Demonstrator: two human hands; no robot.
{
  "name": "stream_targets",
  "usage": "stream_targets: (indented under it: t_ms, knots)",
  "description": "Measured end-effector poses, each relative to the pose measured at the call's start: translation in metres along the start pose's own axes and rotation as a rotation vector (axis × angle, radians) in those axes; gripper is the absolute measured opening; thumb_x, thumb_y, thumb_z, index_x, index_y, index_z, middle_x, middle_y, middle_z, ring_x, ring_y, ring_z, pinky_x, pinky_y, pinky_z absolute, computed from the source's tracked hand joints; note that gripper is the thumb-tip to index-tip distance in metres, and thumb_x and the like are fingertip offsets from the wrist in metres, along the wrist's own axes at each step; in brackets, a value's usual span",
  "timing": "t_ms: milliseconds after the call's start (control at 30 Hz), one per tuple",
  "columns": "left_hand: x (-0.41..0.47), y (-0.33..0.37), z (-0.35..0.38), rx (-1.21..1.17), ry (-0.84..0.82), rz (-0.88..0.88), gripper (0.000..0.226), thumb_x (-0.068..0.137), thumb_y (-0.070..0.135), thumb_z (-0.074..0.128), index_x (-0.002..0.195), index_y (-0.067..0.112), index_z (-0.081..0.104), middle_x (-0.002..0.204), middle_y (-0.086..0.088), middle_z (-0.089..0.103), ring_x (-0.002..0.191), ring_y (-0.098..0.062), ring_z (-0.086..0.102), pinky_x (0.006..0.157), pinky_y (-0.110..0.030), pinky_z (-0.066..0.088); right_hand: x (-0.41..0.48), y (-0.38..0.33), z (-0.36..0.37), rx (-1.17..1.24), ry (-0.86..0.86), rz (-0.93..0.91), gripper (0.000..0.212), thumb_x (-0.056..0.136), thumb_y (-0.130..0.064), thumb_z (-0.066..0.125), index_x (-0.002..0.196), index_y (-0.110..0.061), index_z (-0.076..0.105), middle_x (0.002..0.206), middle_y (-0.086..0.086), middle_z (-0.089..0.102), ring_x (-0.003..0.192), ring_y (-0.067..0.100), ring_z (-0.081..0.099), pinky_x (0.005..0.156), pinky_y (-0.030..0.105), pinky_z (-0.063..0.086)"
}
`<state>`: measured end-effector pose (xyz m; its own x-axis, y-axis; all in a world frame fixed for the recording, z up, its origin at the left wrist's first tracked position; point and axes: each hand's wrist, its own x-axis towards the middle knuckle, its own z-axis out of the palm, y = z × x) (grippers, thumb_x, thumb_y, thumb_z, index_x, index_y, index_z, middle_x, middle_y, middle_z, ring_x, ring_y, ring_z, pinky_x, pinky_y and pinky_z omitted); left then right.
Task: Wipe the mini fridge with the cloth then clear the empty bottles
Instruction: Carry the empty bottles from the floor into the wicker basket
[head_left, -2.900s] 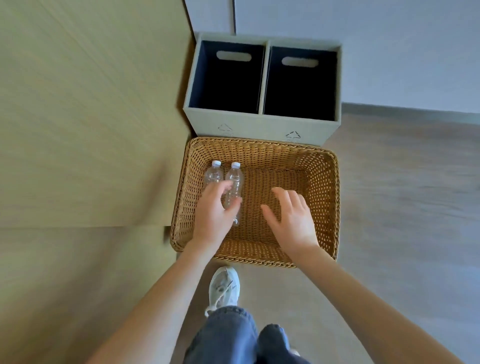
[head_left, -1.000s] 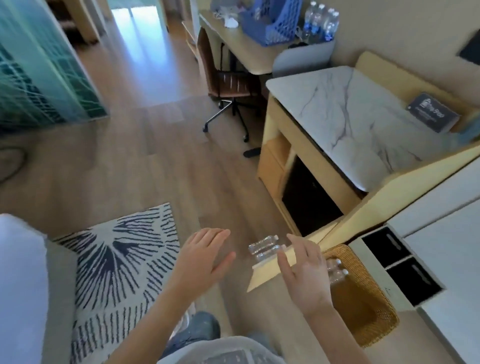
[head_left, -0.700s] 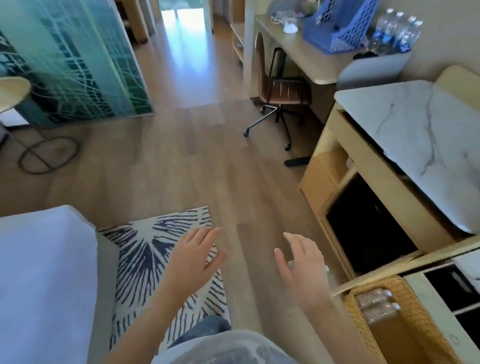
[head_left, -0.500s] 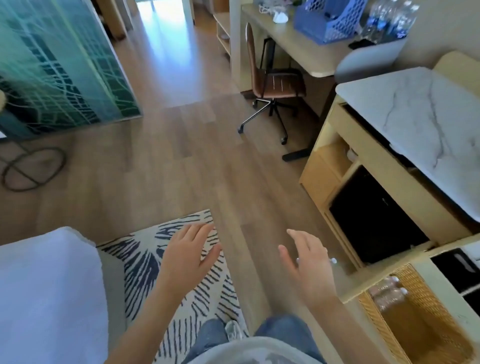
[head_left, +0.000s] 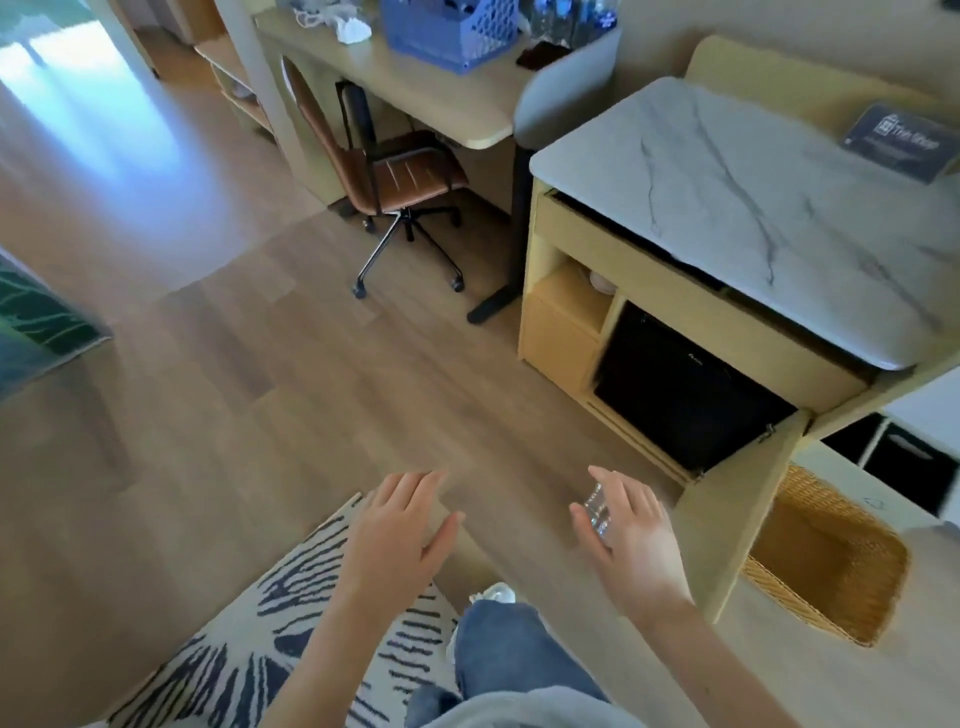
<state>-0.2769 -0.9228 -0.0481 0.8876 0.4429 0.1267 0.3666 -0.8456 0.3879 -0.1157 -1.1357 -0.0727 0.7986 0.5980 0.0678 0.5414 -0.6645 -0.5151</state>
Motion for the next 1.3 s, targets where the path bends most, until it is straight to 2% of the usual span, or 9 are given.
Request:
stream_targets:
  t_ms: [133, 300, 500, 700, 800, 933, 1100, 1200, 1300]
  knots:
    - [0.070, -0.006, -0.008, -0.005, -0.108, 0.170, 0.049, 0.098, 0.043, 0.041, 0.127, 0.010, 0.062, 0.120, 0.001, 0.067, 0.110, -0.019, 0.061, 0.092, -0.032, 0.048, 0.029, -0.001, -0.010, 0.013, 0.085, 0.132, 0.042, 0.095, -0.032, 0.065, 0.132, -0.012, 0.060, 0.123, 0.004, 0.065, 0.118, 0.025, 0.057, 0.100, 0.040, 0.045]
    - [0.153, 0.019, -0.004, -0.001, -0.202, 0.396, 0.051, 0.097, 0.043, 0.040, 0.126, 0.008, 0.064, 0.120, -0.001, 0.068, 0.111, -0.022, 0.064, 0.092, -0.037, 0.053, 0.046, 0.009, -0.030, -0.009, 0.230, 0.305, 0.042, 0.094, -0.031, 0.067, 0.130, -0.011, 0.060, 0.119, 0.004, 0.066, 0.112, 0.025, 0.059, 0.098, 0.035, 0.044]
    - [0.217, 0.060, 0.031, -0.030, -0.329, 0.655, 0.049, 0.097, 0.042, 0.041, 0.124, 0.008, 0.065, 0.118, -0.001, 0.068, 0.109, -0.022, 0.064, 0.090, -0.037, 0.054, 0.046, 0.025, -0.037, -0.013, 0.409, 0.501, 0.037, 0.093, -0.025, 0.070, 0.125, -0.015, 0.055, 0.109, 0.007, 0.066, 0.098, 0.030, 0.062, 0.085, 0.041, 0.051]
    - [0.275, 0.078, 0.103, -0.072, -0.466, 0.825, 0.051, 0.097, 0.044, 0.040, 0.125, 0.009, 0.065, 0.119, 0.000, 0.068, 0.111, -0.022, 0.063, 0.089, -0.039, 0.054, 0.065, 0.057, -0.006, -0.003, 0.511, 0.699, 0.044, 0.100, -0.040, 0.055, 0.126, -0.005, 0.061, 0.114, 0.009, 0.067, 0.105, 0.032, 0.062, 0.089, 0.044, 0.052]
    - [0.309, 0.071, 0.169, -0.065, -0.492, 0.874, 0.051, 0.097, 0.044, 0.040, 0.125, 0.009, 0.065, 0.118, -0.001, 0.068, 0.111, -0.023, 0.063, 0.089, -0.039, 0.055, 0.085, 0.095, 0.034, -0.020, 0.525, 0.765, 0.047, 0.101, -0.040, 0.054, 0.126, -0.002, 0.062, 0.115, 0.011, 0.068, 0.105, 0.032, 0.063, 0.090, 0.044, 0.053]
    - [0.344, 0.050, 0.285, -0.067, -0.486, 0.925, 0.049, 0.097, 0.043, 0.041, 0.124, 0.009, 0.064, 0.116, -0.001, 0.067, 0.109, -0.023, 0.063, 0.088, -0.039, 0.055, 0.115, 0.172, 0.113, -0.008, 0.517, 0.827, 0.041, 0.095, -0.022, 0.068, 0.128, 0.000, 0.061, 0.117, 0.013, 0.067, 0.108, 0.034, 0.062, 0.093, 0.048, 0.052]
    - [0.364, 0.011, 0.471, -0.053, -0.498, 0.976, 0.051, 0.097, 0.045, 0.039, 0.126, 0.011, 0.063, 0.119, 0.000, 0.066, 0.111, -0.022, 0.061, 0.086, -0.040, 0.055, 0.142, 0.296, 0.252, -0.004, 0.504, 0.845, 0.041, 0.096, -0.027, 0.064, 0.130, -0.004, 0.061, 0.118, 0.010, 0.066, 0.107, 0.033, 0.060, 0.088, 0.045, 0.053]
    - [0.368, -0.019, 0.591, 0.009, -0.502, 1.071, 0.052, 0.096, 0.047, 0.037, 0.126, 0.014, 0.064, 0.119, 0.001, 0.067, 0.111, -0.021, 0.063, 0.086, -0.038, 0.056, 0.149, 0.376, 0.346, -0.062, 0.499, 0.812, 0.038, 0.091, -0.020, 0.069, 0.123, -0.001, 0.064, 0.111, 0.015, 0.068, 0.100, 0.037, 0.065, 0.083, 0.045, 0.055]
    - [0.366, -0.052, 0.706, 0.068, -0.476, 1.153, 0.052, 0.094, 0.048, 0.038, 0.121, 0.017, 0.068, 0.109, 0.003, 0.071, 0.100, -0.020, 0.068, 0.081, -0.033, 0.057, 0.146, 0.454, 0.438, -0.086, 0.434, 0.781, 0.036, 0.090, -0.013, 0.074, 0.121, 0.001, 0.065, 0.109, 0.017, 0.069, 0.094, 0.038, 0.066, 0.080, 0.045, 0.056]
